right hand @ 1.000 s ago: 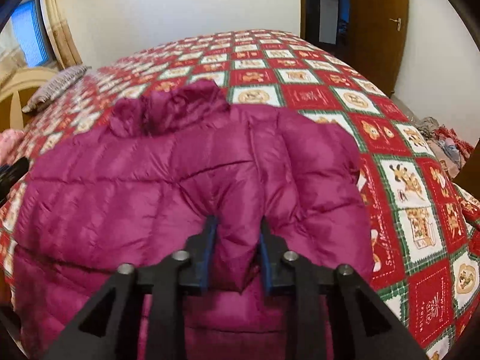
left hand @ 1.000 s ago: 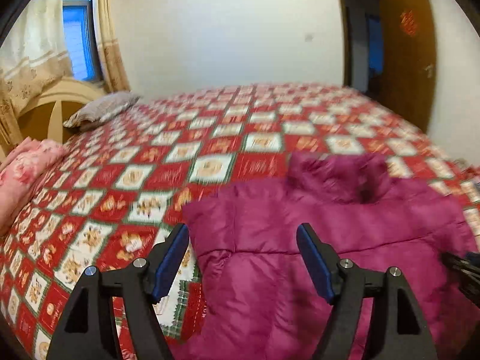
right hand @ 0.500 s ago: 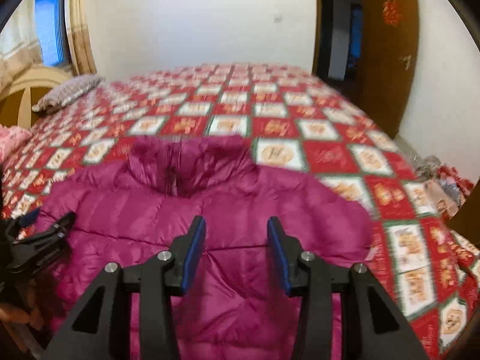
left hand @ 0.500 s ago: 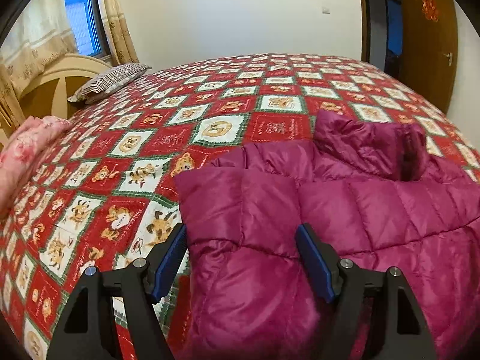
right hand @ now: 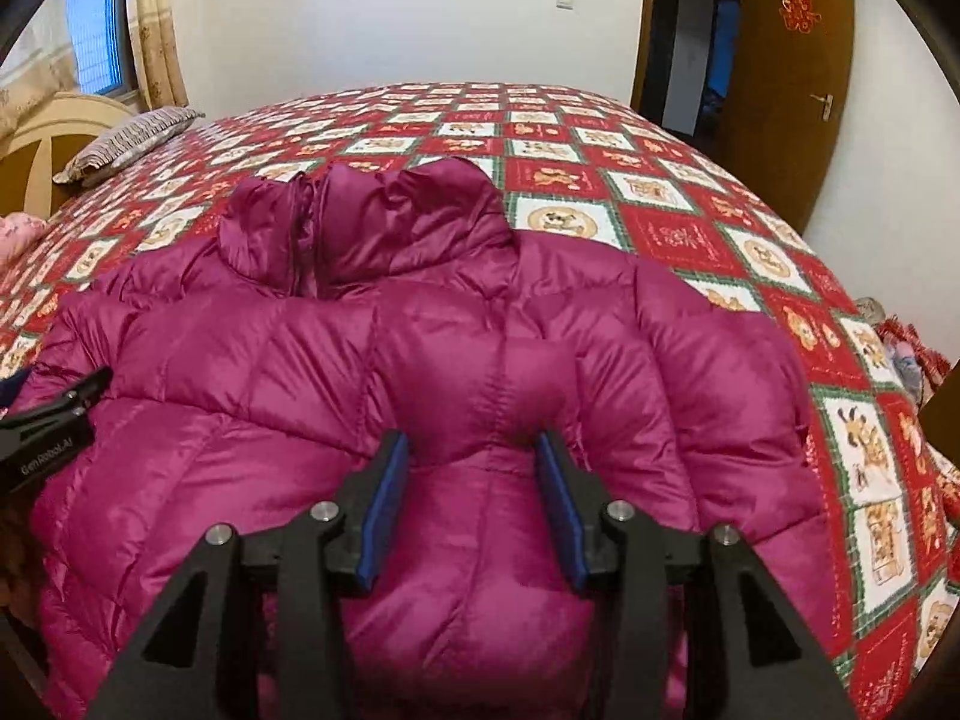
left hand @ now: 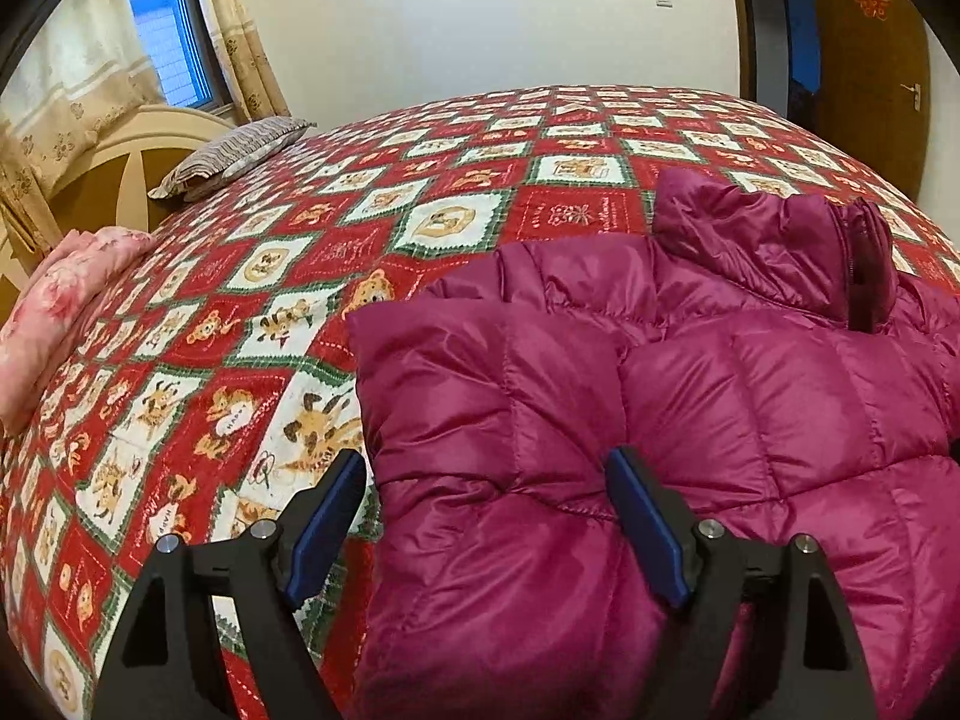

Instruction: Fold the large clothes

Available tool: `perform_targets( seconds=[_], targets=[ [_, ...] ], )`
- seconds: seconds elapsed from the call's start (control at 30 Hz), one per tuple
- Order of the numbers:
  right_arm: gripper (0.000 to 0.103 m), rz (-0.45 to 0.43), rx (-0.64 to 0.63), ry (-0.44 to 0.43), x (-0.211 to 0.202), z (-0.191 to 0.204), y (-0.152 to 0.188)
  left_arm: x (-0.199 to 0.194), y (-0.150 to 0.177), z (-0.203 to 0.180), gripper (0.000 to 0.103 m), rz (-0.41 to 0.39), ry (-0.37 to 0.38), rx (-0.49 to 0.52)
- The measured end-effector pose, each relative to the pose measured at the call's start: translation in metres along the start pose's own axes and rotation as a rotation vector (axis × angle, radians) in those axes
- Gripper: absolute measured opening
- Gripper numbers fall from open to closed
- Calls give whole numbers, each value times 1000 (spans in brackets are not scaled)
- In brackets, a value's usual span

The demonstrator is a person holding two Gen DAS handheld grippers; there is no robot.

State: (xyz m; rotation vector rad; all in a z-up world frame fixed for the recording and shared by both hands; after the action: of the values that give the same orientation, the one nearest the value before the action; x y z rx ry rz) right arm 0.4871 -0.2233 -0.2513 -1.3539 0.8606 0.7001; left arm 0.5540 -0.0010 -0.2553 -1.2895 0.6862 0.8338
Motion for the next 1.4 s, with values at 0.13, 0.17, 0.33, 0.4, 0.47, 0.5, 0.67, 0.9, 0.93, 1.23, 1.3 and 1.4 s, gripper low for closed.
perform_targets(
  seconds=[0.13, 0.17, 0.33, 0.4, 0.47, 0.5, 0.67, 0.9, 0.93, 1.23, 1.3, 1.4],
  targets=[
    [48, 2, -2, 6, 1, 2, -1, 8, -1, 3, 91, 24, 12, -28],
    [48, 4, -6, 13, 1, 3, -1, 8, -1, 4, 91, 25, 17, -31],
    [53, 35, -28, 9, -2, 4, 0, 5, 2, 10, 91, 18, 67, -64],
    [61, 75, -42, 0, -7, 3, -1, 2, 5, 16, 91, 15, 103, -97],
    [67, 74, -13, -33, -21, 0, -10, -4, 7, 25, 91, -6, 110, -151],
    [69, 52, 16, -56, -29, -3, -17, -10, 8, 32, 91, -35, 92, -184],
    [84, 57, 210, -171, -30, -12, -79, -29, 8, 41, 91, -137, 63, -224],
    [84, 151, 300, -171, 28, 7, -141, -33, 6, 37, 91, -158, 24, -194],
    [85, 172, 297, -168, 37, 12, -146, -34, 7, 38, 91, -163, 35, -198],
    [42, 282, 195, -113, 59, 17, -130, -22, 9, 45, 91, -123, 82, -243],
    [25, 278, 167, -99, 50, 12, -124, -23, 9, 46, 91, -125, 80, -242],
    [18, 262, 148, -67, 39, 0, -114, -23, 9, 46, 91, -127, 76, -241]
  ],
)
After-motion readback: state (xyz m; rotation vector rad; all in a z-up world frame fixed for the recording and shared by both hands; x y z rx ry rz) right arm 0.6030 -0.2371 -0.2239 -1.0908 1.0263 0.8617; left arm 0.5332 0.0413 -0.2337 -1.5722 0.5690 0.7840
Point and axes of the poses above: each gripper's, at about its wrist camera, not at the fingertips, and x roughly the way its jaws point, z to its left, y to its underside, the point moved 7 cm from there along x, roughly the way its jaws point, and after that the axes turned 11 degrees about z, right-handed, at the moved point
